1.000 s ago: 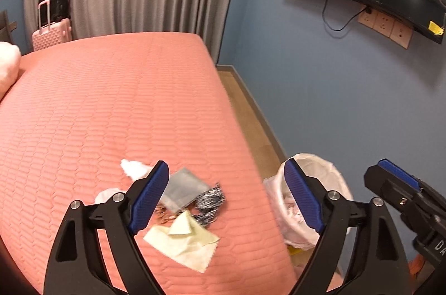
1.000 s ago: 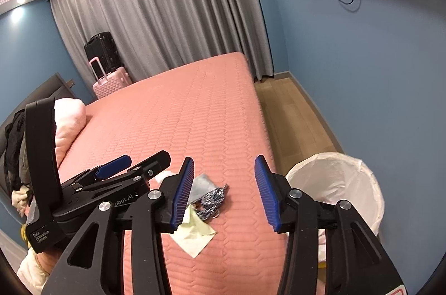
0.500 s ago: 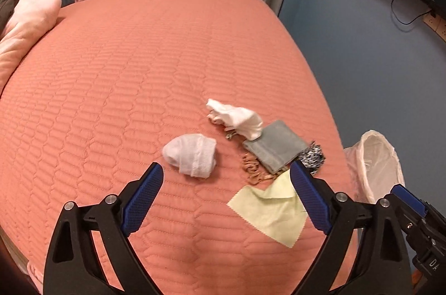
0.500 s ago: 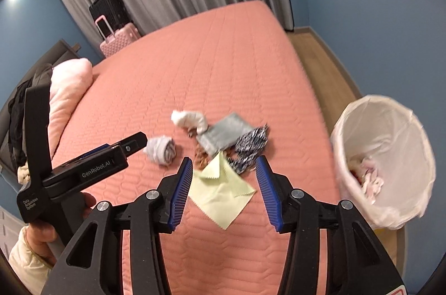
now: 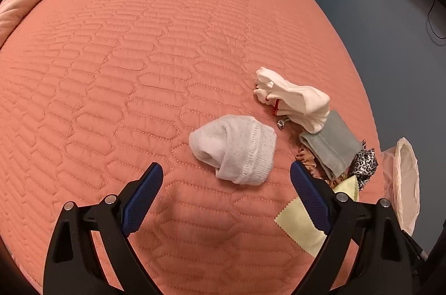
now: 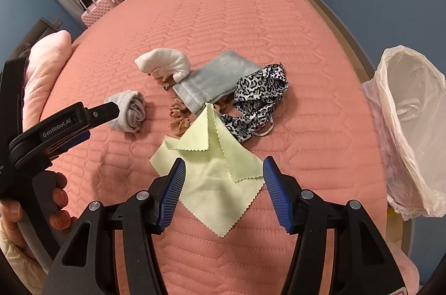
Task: Collect trash
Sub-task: 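Grasp the white sock with the left tool while the right grasps yellow-green cloth, then carry sock and cloth to the wastebasket and open both tools to drop them, then move both open tools back over the remaining items on the bed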
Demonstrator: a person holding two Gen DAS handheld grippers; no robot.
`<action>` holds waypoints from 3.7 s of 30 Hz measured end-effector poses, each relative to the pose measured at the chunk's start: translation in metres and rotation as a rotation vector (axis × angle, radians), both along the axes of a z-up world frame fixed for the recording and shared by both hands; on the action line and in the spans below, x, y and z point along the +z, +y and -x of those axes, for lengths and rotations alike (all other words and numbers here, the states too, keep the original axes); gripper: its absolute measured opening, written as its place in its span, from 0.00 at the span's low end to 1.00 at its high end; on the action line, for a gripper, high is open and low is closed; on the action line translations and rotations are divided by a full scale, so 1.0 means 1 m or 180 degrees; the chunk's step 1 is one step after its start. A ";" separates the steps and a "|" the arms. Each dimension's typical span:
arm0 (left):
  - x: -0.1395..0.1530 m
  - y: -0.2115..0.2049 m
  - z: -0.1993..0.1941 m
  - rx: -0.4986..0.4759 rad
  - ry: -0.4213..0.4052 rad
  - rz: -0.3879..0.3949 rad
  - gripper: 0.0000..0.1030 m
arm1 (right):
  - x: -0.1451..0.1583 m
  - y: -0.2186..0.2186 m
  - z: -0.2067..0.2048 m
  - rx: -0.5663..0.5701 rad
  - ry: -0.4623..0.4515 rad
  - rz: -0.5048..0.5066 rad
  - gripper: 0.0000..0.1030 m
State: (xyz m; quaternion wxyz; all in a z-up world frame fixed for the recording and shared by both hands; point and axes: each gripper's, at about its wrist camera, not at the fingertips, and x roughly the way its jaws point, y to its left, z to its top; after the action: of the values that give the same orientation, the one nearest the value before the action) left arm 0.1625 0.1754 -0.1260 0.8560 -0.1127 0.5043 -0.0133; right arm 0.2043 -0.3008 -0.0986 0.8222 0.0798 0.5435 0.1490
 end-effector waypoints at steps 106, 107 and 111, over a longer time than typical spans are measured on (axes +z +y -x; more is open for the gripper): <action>0.177 -0.303 0.064 -0.1852 -0.1260 -0.0115 0.66 | 0.202 -0.281 0.026 -0.1259 -0.1268 -0.0182 0.19; 0.176 -0.301 0.064 -0.1832 -0.1261 -0.0112 0.66 | 0.201 -0.279 0.027 -0.1251 -0.1270 -0.0176 0.19; 0.174 -0.291 0.063 -0.1760 -0.1240 -0.0085 0.66 | 0.200 -0.270 0.024 -0.1185 -0.1270 -0.0154 0.19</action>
State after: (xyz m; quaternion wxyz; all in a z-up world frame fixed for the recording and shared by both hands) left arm 0.0996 -0.1160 0.0476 0.9017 0.0443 0.3429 -0.2596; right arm 0.1805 -0.5712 0.1015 0.9241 0.1670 0.3430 0.0211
